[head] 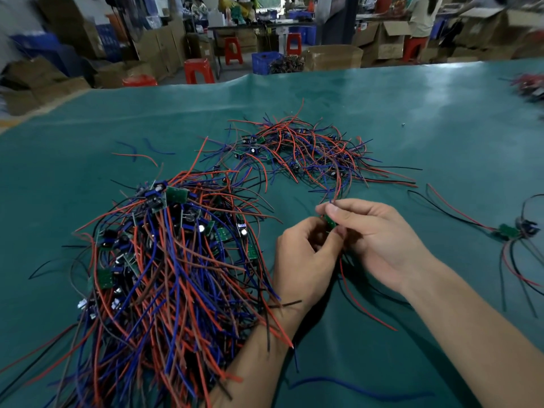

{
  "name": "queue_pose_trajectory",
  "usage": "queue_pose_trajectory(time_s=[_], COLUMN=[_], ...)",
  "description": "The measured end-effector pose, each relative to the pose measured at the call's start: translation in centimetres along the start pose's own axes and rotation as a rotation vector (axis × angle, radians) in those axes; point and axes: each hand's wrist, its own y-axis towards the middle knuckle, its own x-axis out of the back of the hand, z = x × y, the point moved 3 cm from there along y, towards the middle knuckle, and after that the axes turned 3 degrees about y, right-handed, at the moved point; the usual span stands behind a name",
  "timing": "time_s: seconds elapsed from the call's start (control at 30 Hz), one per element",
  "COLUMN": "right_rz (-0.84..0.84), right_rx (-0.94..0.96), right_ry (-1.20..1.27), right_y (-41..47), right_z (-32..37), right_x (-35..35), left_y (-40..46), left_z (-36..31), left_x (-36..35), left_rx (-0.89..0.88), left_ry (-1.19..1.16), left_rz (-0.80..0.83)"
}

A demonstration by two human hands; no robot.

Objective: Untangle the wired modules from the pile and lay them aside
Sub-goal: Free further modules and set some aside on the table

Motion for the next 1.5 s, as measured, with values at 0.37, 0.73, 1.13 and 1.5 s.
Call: queue_pose_trajectory(time_s=[0.37,0.73,1.13,1.5], right_rz=[-0.191,-0.317,-0.904,-0.187], right_rx=[0.36,0.399,0.374,0.27], right_ry=[-0.643,-0.522,-0.23,-0.553], right_y=[0.5,1.1,0.7,0.4], right_z=[0.9,1.2,4.4,0.7], right_x=[1.9,2.8,9.9,1.9], left_y=[0.0,0.0,-0.2,-0.2], left_z=[0.3,0.1,-0.2,0.0], left_x=[0.3,0.3,0.4,0.0], left_rx=[0.033,-0.029,-0.01,-0.014], left_ry=[-0.007,0.054,0.028,0.023], left_rz=[-0.064,-0.038,-0.078,0.021])
